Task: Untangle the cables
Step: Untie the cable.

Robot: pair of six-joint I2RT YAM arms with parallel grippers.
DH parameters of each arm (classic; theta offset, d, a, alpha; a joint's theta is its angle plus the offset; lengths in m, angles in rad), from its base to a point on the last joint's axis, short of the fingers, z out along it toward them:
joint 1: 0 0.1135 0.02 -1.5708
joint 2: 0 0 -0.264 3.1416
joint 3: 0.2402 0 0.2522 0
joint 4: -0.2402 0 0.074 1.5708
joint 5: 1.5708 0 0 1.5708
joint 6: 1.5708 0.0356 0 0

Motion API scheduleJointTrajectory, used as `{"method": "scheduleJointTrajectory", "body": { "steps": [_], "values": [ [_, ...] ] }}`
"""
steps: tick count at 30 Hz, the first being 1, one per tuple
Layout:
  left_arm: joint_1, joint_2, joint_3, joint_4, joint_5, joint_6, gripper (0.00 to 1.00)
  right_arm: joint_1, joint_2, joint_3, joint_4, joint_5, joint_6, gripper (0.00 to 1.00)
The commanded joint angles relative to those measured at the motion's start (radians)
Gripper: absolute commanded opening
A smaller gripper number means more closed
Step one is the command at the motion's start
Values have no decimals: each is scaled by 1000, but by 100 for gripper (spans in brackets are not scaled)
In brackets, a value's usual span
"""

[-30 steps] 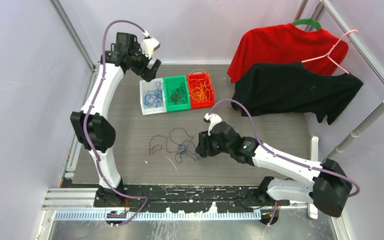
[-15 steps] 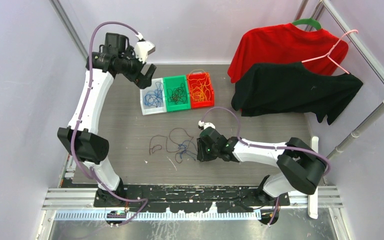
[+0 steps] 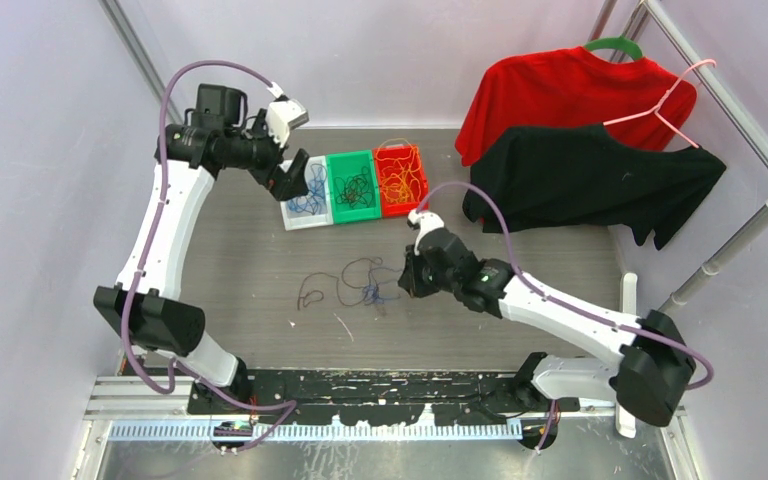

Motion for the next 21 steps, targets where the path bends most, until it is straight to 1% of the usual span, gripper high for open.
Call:
{"method": "scheduleJointTrajectory", "body": {
  "steps": [1,4,6,7,8,10,13,16,18,21],
  "values": [
    [-7,-91,-11,-3,201,57,97,-1,-55,194,-92,-26,-155,1],
    [-28,-114,-15,-77,293,109,91,-1,-30,278,-63,-123,-217,1],
    [-45,-131,-33,-104,321,139,88,-1,-14,307,-23,-175,-258,1],
    [-53,-143,-46,-112,334,151,84,-1,-5,320,-8,-203,-280,1],
    [-61,-156,-59,-119,350,167,83,-1,5,333,2,-230,-310,1],
    [-78,-183,-101,-124,375,200,81,-1,21,350,28,-277,-348,1],
    [-124,-228,-178,-96,381,241,80,-1,36,354,85,-319,-375,1],
    [-175,-263,-252,-28,357,234,72,-1,52,345,155,-393,-382,1],
    [-192,-280,-287,10,359,220,68,1,54,329,216,-408,-376,1],
    [-216,-292,-321,50,358,200,64,2,70,332,263,-441,-362,1]
  ]
}}
